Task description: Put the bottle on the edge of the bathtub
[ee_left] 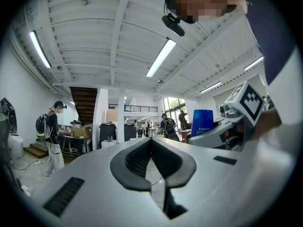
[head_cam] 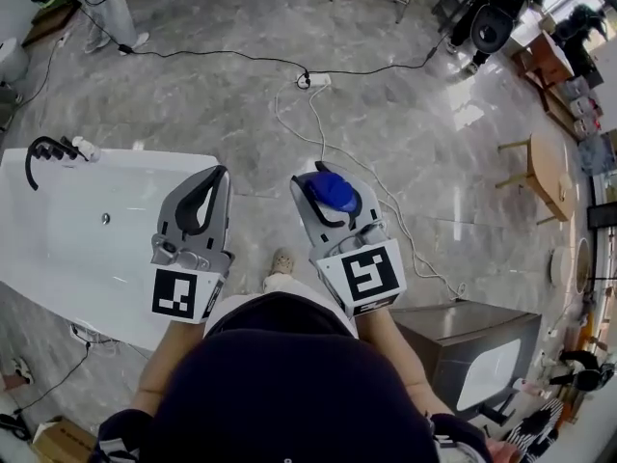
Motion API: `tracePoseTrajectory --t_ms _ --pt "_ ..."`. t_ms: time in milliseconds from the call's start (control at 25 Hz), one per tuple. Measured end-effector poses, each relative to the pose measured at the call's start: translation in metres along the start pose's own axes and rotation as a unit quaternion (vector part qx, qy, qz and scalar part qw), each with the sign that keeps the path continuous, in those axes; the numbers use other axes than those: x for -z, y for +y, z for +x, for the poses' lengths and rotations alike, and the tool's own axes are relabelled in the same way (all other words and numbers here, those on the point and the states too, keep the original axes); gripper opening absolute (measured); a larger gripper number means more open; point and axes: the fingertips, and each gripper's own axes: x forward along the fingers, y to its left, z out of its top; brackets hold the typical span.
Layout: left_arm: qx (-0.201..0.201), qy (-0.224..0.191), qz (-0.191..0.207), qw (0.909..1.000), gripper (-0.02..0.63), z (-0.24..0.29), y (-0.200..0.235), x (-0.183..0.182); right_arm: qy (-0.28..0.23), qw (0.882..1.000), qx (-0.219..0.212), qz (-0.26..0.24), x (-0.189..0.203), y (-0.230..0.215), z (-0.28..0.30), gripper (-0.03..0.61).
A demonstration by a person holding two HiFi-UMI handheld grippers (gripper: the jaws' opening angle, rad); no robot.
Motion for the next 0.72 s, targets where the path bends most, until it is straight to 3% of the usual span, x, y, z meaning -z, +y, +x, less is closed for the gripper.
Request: tracePoseTrajectory --t_ms 320,720 --pt "-0.033 0.002 0.002 0.9995 0.003 0.055 -0.005 0.009 -0.003 0.999 -0.031 -0.006 0.007 -0.054 0.027 0.146" --pt "-0.031 0.013 0.009 0.9994 0.003 0.107 0.010 0.015 0.007 0.999 -0.029 0.016 0.014 -0.096 0.060 0.146"
